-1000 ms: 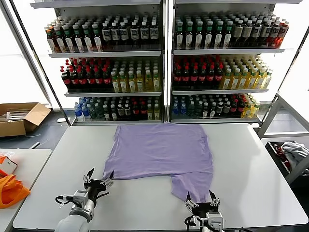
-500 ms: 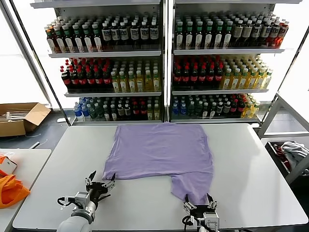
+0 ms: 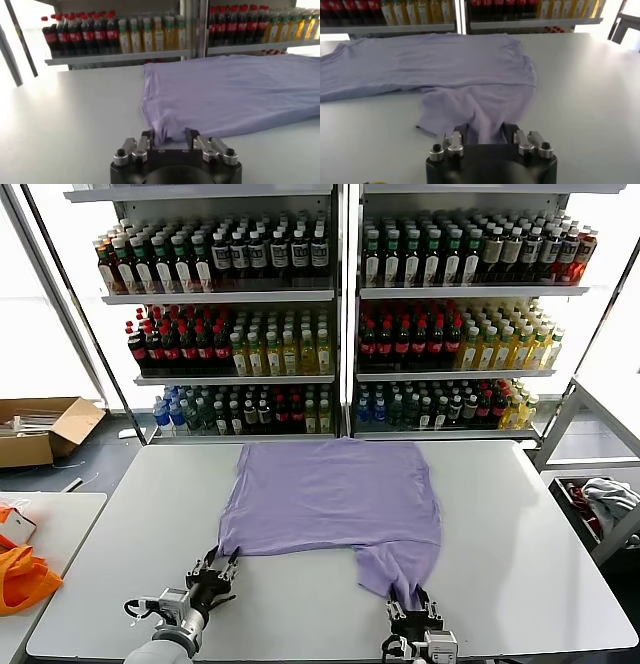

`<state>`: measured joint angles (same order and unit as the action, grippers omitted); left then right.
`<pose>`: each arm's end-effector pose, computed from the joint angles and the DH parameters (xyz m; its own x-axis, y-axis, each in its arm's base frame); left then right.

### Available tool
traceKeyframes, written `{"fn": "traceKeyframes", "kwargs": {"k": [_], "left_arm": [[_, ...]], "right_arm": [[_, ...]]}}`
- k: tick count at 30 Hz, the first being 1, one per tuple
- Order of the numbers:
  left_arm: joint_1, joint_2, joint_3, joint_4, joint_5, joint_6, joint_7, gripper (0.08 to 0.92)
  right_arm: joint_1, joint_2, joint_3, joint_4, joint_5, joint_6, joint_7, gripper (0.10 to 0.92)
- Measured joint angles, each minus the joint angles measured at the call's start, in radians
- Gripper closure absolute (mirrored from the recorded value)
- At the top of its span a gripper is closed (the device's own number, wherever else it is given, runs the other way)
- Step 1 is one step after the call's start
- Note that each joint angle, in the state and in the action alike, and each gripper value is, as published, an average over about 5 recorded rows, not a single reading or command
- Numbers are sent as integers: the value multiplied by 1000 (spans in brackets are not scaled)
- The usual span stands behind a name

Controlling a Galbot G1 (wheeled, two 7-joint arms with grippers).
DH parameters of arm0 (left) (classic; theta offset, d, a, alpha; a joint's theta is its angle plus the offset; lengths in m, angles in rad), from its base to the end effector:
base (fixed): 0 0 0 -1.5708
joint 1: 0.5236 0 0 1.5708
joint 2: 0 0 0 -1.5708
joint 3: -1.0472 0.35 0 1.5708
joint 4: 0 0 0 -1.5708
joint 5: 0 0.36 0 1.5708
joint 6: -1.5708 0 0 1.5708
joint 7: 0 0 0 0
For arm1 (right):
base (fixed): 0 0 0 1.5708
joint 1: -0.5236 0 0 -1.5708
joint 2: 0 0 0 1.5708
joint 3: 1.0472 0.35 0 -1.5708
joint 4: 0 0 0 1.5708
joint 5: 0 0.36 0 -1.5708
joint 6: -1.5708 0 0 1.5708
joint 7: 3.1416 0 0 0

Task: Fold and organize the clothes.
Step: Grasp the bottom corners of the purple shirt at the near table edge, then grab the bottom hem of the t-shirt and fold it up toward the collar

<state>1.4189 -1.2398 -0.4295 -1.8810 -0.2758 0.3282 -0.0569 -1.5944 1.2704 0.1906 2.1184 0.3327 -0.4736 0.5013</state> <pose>0.2317 0.0476 -0.3453 -0.9018 0.1129 0.4172 0.1334 0.9909 0.0201 0.1518 0.0479 -0.3091 -0.8274 0.0120 0.5616 0.0070 0.9999 -0.0111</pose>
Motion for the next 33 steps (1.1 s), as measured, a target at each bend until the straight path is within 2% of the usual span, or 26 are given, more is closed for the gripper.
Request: {"fn": "traceKeyframes", "kwargs": {"k": [5, 10, 23, 33], "left_arm": [[8, -5, 2, -3, 4, -6, 9, 827], [14, -10, 0, -9, 8, -18, 13, 912], [-15, -35, -10, -35, 6, -75, 19, 916], [-89, -32, 8, 1, -17, -102, 16, 916]], "right_arm": [[-19, -7, 10, 16, -13, 31, -19, 862], [-27, -9, 26, 40, -44, 68, -43, 902], [36, 11, 109, 43, -118, 161, -114, 902], [183, 16, 144, -31, -142, 178, -158, 902]]}}
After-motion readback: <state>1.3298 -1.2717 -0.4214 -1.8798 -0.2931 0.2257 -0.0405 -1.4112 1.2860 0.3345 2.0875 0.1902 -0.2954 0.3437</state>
